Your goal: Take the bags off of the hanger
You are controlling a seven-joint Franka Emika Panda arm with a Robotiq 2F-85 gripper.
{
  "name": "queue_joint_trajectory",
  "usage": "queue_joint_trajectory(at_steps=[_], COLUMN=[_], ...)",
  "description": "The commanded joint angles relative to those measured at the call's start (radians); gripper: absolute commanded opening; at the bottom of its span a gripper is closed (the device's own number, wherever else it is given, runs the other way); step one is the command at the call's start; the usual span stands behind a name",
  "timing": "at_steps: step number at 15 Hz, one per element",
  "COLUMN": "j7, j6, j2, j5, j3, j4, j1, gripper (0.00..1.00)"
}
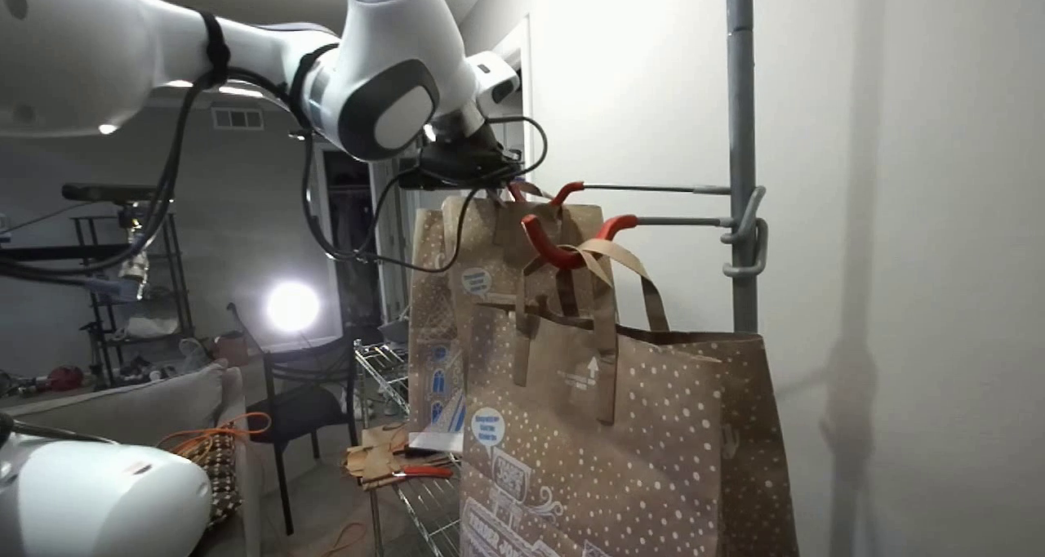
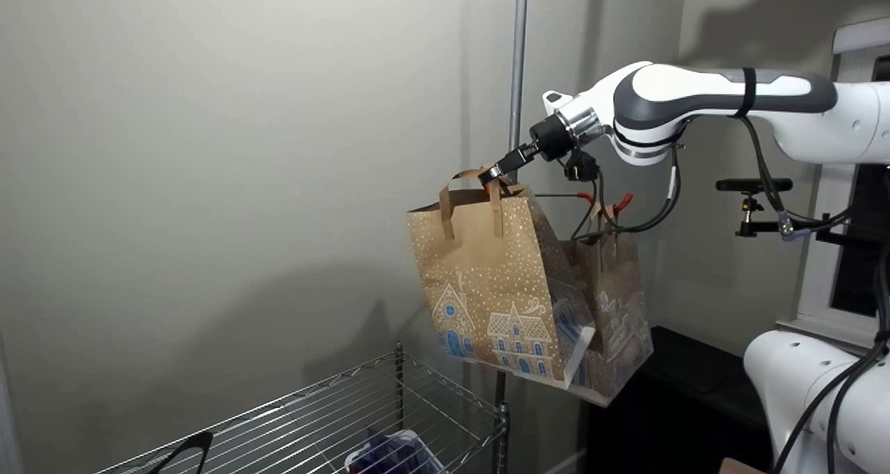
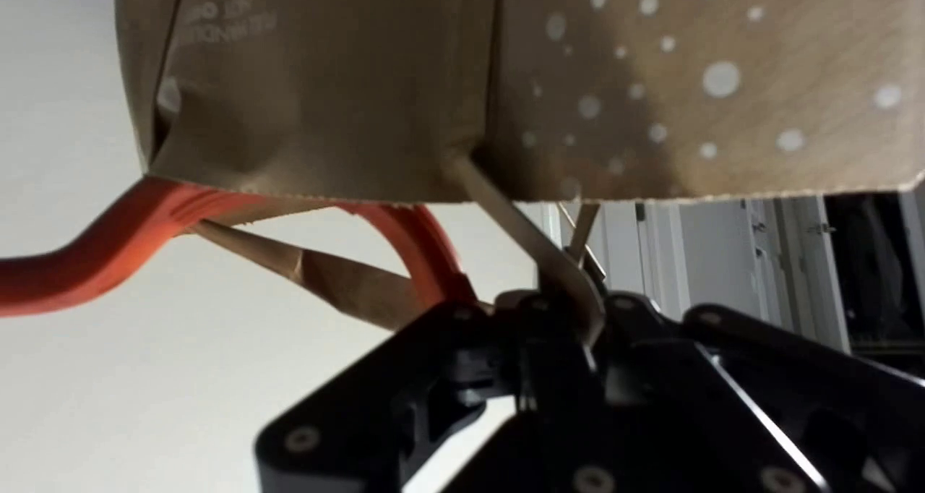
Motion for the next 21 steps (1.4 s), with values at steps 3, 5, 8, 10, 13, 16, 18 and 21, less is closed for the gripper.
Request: queue_joint_trajectory(at_steps=[3,5,8,10,13,16,18,21], j7=[0.124,0.138,0.160,0.167,0.152,0.167,0.210,0.352], j6=[-0.076,-0.087,-0.110,-0.126,-0.143,-0.119,-0.090,-0.045], j2=[0.116,0.126,0.129,0.126,0.129,0.169,0.205,0.275], j5=[0.011,0.026,0.020,0.018,0.029,0.050,0.055,0.039], j3=[0.254,0.315,0.380,0.407,0.429,0.456,0.490,0.557], j4=[0.023,0.030,0.040,0.048,0.062,0.085,0.106,0.150], j1=[-0.278,-0.334,-0.394,-0.418,-0.420,-0.409,-0.427,-0.471], gripper=[0.05,0.05,0.05,0.05,0.05,0.05,0.05,0.05])
